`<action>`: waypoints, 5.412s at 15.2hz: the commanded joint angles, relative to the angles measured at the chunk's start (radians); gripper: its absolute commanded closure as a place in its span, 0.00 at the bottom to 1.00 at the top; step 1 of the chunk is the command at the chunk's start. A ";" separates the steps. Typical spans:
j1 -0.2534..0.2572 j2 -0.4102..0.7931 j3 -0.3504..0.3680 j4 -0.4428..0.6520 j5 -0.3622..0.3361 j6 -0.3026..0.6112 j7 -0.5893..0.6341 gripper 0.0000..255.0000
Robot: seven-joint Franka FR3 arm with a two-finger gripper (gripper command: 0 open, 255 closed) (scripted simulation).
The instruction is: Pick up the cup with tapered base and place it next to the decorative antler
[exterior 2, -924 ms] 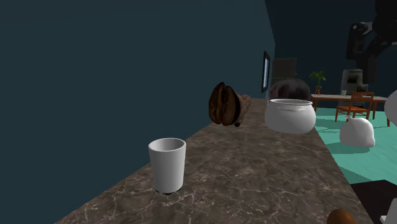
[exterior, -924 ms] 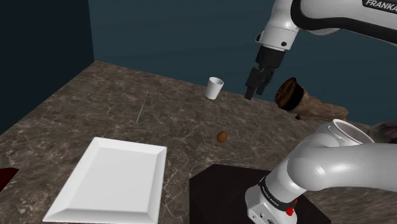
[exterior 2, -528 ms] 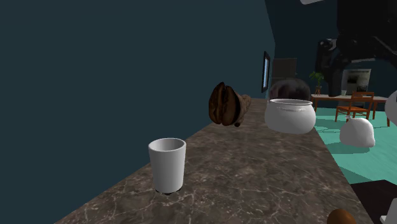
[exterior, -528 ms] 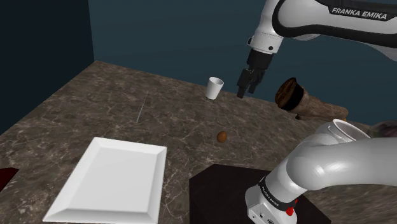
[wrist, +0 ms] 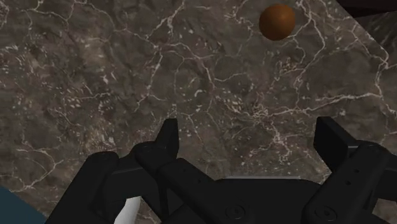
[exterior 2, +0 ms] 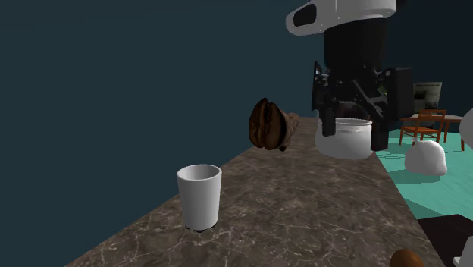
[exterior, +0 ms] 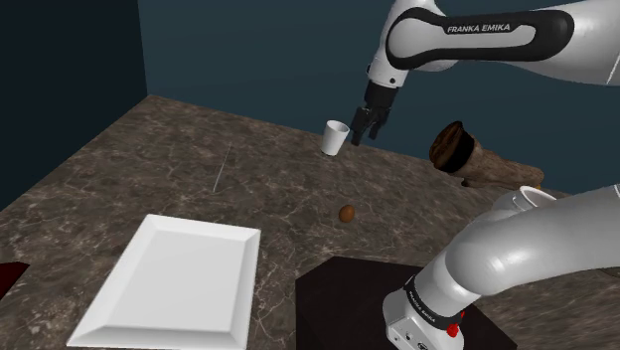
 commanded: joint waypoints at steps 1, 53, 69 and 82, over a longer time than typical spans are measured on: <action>-0.009 0.066 -0.011 0.027 -0.014 0.050 -0.014 0.00; -0.086 0.712 -0.090 0.542 -0.059 0.282 -0.147 1.00; -0.084 0.661 -0.090 0.691 -0.056 0.083 -0.164 1.00; -0.083 0.661 -0.090 0.865 -0.053 -0.091 -0.180 1.00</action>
